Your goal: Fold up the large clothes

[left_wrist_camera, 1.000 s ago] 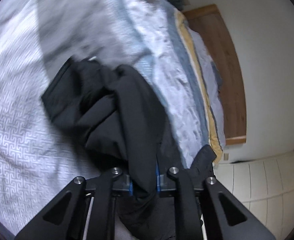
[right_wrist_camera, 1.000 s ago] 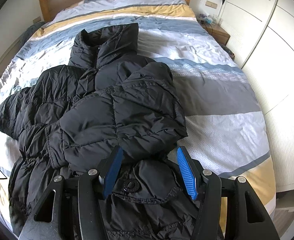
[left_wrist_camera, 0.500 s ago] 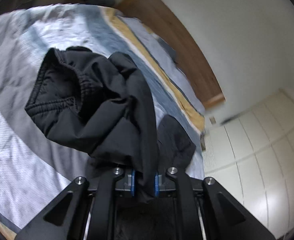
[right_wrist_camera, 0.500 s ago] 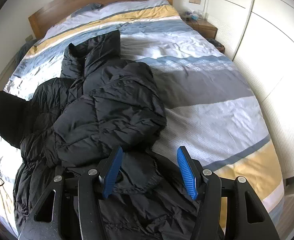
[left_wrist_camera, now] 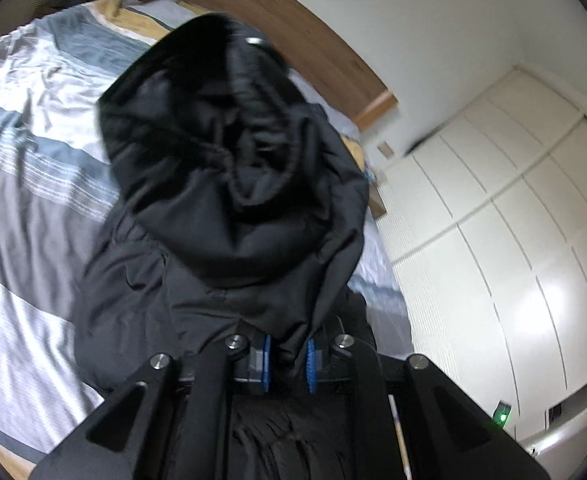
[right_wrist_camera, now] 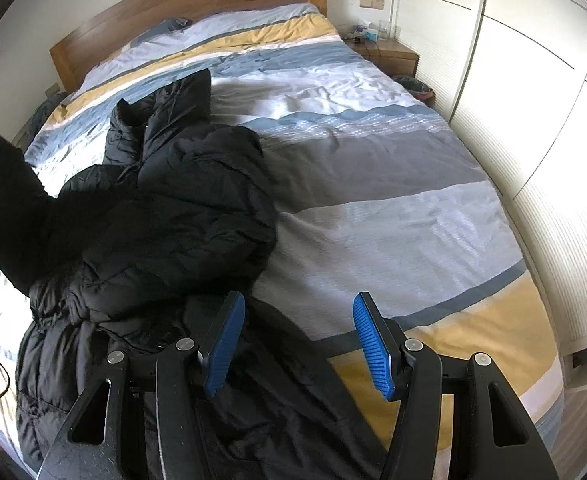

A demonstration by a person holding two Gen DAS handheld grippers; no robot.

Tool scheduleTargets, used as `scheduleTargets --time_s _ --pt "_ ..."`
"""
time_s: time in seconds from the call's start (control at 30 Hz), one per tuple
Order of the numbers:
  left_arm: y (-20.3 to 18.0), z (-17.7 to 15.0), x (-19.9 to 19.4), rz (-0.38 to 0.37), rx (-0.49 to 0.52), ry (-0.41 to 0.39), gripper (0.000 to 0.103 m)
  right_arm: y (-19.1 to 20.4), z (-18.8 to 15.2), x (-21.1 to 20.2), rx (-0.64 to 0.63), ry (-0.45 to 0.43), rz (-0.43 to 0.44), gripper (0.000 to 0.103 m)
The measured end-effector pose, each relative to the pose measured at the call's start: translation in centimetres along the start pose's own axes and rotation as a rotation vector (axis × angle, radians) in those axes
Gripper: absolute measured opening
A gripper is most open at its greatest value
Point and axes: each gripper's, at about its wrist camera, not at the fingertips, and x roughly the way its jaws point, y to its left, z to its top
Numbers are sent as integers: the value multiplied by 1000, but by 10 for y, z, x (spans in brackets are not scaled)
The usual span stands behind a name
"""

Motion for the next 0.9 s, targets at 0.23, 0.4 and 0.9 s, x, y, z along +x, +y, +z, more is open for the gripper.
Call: scheduleTargets --time_s 0.23,0.4,0.9 --pt "-42 -73 43 50 75 131 11 -32 -13 9 40 10 14 56" --pt "-40 -122 78 147 110 237 11 -53 -25 15 68 33 23 56" --pt "-48 -182 101 197 148 364 30 -27 -44 25 -21 83 84 56"
